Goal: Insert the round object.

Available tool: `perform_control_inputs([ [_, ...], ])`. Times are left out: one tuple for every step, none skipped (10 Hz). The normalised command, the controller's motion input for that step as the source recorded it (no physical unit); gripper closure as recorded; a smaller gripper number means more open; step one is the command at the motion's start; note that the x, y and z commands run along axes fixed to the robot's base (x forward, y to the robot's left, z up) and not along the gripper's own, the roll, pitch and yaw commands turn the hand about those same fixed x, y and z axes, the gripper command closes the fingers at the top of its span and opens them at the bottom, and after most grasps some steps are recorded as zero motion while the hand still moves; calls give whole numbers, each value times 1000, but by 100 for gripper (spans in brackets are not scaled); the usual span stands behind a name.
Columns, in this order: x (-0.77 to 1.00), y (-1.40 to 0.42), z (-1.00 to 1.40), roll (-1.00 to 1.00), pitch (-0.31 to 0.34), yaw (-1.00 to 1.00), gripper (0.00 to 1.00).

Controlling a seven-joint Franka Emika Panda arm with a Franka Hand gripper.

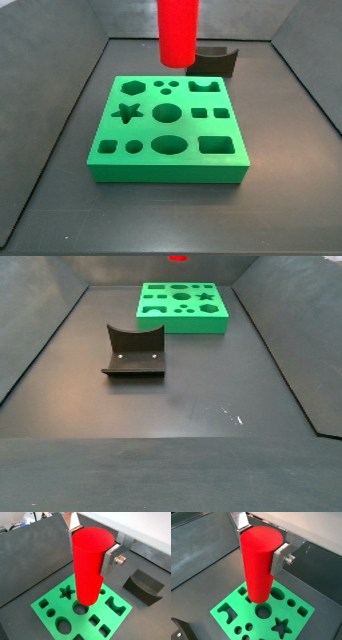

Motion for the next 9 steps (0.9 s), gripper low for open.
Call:
perform_control_inputs([
  [0,0,-471,-76,-139,0,100],
  [-97,146,-1000,53,-89,0,100],
  [-234,189,-1000,91,-61,9,100],
  [-163,83,-1000,141,-66,217,100],
  [-234,0,-983,180,-77,303,100],
  [0,-51,-649,157,0,120,100],
  [-29,0,-486,161,0,11,100],
  [-14,-46,-374,33,0,0,100],
  [17,-111,-491,6,0,0,100],
])
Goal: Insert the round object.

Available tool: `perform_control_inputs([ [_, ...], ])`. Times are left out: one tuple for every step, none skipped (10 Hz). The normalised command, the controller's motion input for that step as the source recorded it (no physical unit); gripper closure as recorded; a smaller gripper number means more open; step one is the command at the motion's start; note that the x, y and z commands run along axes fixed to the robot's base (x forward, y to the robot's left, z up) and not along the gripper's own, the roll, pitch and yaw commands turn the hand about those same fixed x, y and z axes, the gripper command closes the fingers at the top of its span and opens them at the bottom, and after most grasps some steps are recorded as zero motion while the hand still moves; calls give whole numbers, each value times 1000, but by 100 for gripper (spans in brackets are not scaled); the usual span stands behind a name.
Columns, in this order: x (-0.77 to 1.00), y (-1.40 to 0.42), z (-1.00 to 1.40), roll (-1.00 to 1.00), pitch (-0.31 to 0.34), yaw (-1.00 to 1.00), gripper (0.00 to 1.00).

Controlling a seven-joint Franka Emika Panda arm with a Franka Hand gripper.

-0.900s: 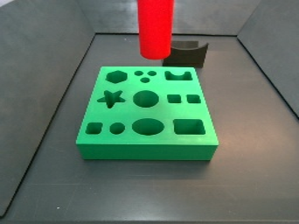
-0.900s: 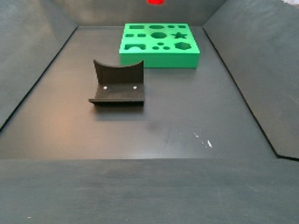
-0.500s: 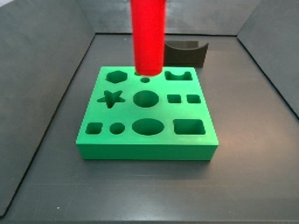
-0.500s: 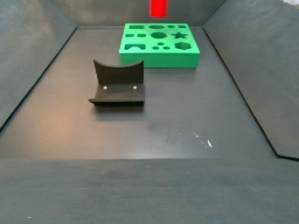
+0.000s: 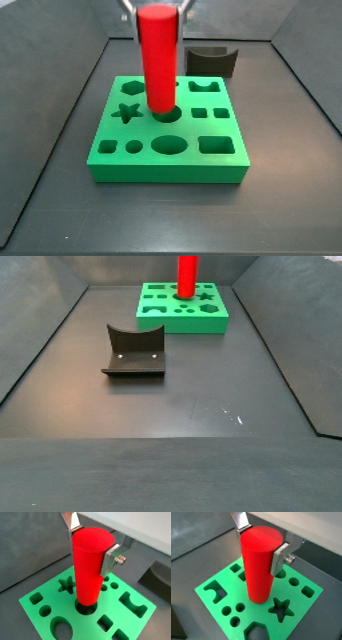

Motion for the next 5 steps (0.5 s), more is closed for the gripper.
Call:
perform_control_inputs([
  [20,-160,-411,0,0,0,100],
  [80,-231,-254,0,0,11,100],
  [329,-289,-209,0,49,0,100],
  [503,-186,-360,21,57,0,100],
  [551,0,-471,86,87,0,100],
])
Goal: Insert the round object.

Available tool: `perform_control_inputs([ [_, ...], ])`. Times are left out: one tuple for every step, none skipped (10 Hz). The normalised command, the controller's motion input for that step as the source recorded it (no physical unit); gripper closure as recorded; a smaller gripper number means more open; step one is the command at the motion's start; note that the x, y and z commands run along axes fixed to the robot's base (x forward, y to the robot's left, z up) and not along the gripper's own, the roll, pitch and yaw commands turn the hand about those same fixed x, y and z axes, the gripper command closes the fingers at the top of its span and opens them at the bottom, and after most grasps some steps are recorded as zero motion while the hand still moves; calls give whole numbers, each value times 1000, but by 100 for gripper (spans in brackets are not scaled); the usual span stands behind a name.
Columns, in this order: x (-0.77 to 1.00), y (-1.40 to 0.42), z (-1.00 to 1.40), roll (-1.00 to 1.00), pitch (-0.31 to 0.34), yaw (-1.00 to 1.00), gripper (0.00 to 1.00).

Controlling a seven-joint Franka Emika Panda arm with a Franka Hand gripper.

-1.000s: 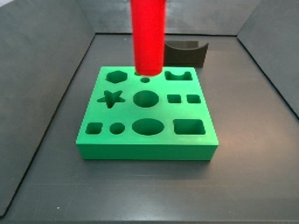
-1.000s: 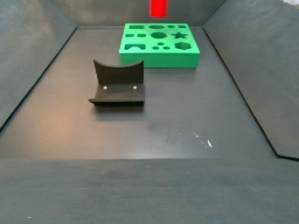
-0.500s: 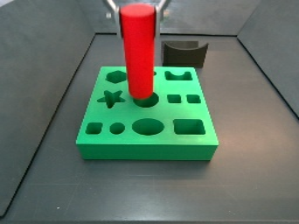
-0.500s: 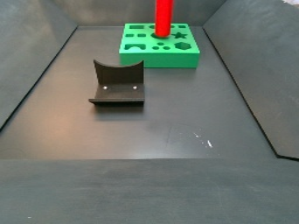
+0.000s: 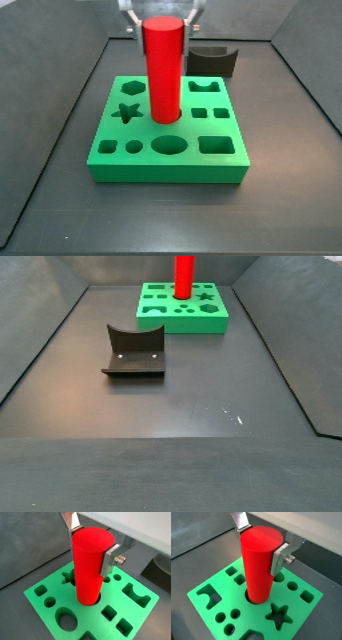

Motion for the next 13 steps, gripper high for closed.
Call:
perform_control_inputs([
  [251,11,-434,173,77,0,100],
  [0,97,-351,101,0,-69,100],
  [-129,109,-294,59,0,-111,100],
  [-54,103,-229,34,0,-66,100],
  [-149,74,-209,31,0,-54,100],
  [-131,3,-191,0,0,-29,100],
  [26,0,-240,0,0,-3,100],
  [266,-83,-331,0,0,-9,100],
  [406,-86,-357,6,9,0,100],
  [389,-169,-277,23,17,0,100],
  [283,-137,-186,41,14,0,100],
  [206,-83,-206,59,0,0,100],
  [109,-60,-280,73,0,0,100],
])
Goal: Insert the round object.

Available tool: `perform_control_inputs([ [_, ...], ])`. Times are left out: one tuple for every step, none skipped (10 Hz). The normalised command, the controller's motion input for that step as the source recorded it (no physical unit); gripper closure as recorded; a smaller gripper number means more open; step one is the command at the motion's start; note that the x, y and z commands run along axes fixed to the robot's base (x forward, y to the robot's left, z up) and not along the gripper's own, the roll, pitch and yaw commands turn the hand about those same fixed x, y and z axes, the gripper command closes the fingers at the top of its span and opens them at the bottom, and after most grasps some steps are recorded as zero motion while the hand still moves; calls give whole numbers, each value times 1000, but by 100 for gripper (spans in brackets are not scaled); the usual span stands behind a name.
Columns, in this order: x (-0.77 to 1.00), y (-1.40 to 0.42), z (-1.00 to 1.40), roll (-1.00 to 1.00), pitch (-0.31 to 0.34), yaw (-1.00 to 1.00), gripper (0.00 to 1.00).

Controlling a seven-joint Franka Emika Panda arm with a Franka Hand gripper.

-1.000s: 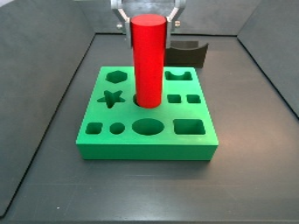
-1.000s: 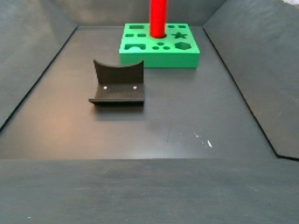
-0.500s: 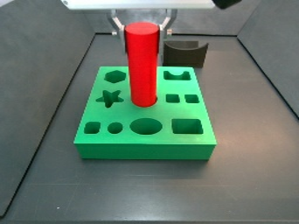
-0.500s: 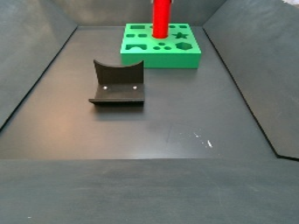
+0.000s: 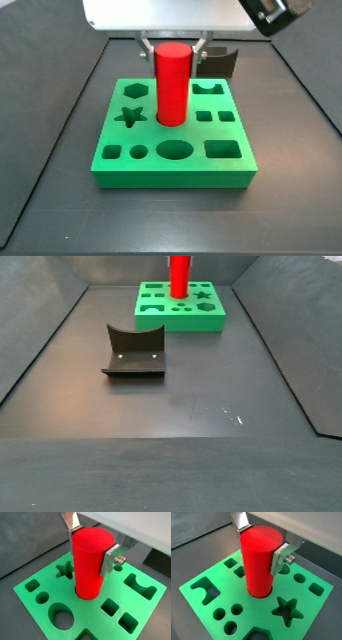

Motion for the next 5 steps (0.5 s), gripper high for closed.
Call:
perform_control_inputs([
  [11,-57,-363,101,0,0,100],
  [-23,-46,-303,70,-47,0,100],
  [0,-51,-171,6,-29,0,100],
  [0,9,-51,-43,-7,0,100],
  [0,0,0,0,0,0,100],
])
